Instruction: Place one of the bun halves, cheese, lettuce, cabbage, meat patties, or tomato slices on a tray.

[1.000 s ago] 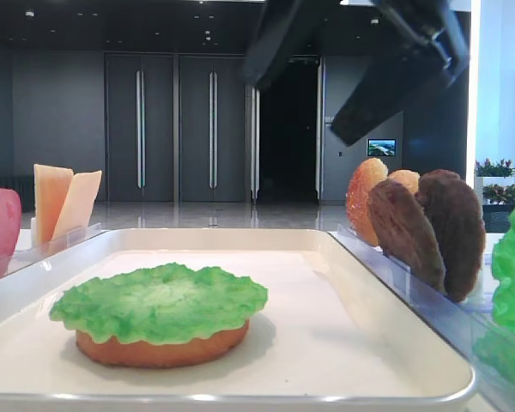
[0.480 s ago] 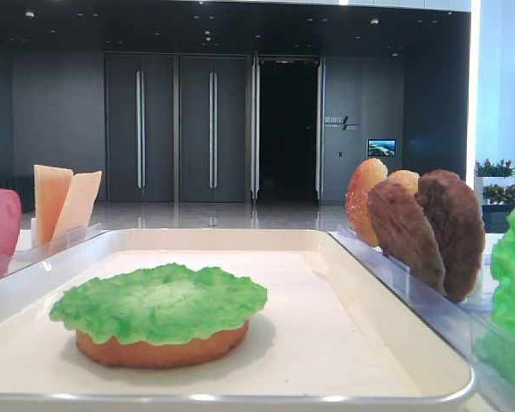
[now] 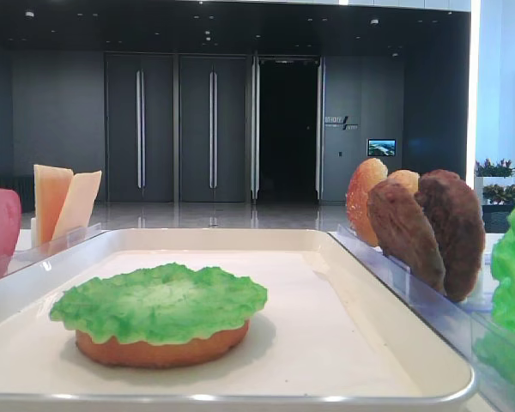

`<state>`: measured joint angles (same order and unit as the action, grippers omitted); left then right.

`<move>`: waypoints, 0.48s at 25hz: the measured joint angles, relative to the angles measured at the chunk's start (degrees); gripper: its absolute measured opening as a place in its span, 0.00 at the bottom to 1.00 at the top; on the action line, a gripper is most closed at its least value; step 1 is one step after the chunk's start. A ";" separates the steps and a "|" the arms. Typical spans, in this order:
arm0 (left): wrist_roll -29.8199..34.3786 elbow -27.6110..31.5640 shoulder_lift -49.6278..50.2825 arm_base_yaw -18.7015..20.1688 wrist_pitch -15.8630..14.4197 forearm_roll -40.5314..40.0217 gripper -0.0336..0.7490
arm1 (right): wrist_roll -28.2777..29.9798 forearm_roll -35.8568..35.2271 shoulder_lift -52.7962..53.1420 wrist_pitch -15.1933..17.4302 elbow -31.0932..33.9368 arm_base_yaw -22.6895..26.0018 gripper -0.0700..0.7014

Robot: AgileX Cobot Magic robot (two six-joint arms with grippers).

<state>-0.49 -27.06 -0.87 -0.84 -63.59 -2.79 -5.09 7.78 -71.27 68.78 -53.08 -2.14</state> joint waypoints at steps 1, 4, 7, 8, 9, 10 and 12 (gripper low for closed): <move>0.00 0.00 0.00 0.00 0.00 0.00 0.64 | -0.04 0.00 0.00 0.56 0.00 0.65 0.86; 0.00 0.00 0.00 0.00 0.00 0.00 0.64 | -0.11 -0.10 0.22 1.04 0.00 1.63 0.86; 0.00 0.00 0.00 0.00 0.00 0.00 0.64 | -0.11 -0.89 2.24 1.04 0.23 1.63 0.86; 0.00 0.00 0.00 0.00 0.00 0.00 0.64 | -0.11 -1.39 3.67 0.98 0.81 1.63 0.86; 0.00 0.00 0.00 0.00 0.00 0.00 0.64 | -0.11 -1.89 5.45 0.98 1.55 1.63 0.86; 0.00 0.00 0.00 0.00 0.00 0.00 0.64 | -0.11 -2.48 7.47 1.05 2.56 1.63 0.86; 0.00 0.00 0.00 0.00 0.00 0.00 0.64 | -0.11 -4.03 11.54 1.13 4.71 1.63 0.86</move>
<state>-0.49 -27.06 -0.87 -0.84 -63.59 -2.79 -5.19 3.75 -59.73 69.91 -48.38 -0.51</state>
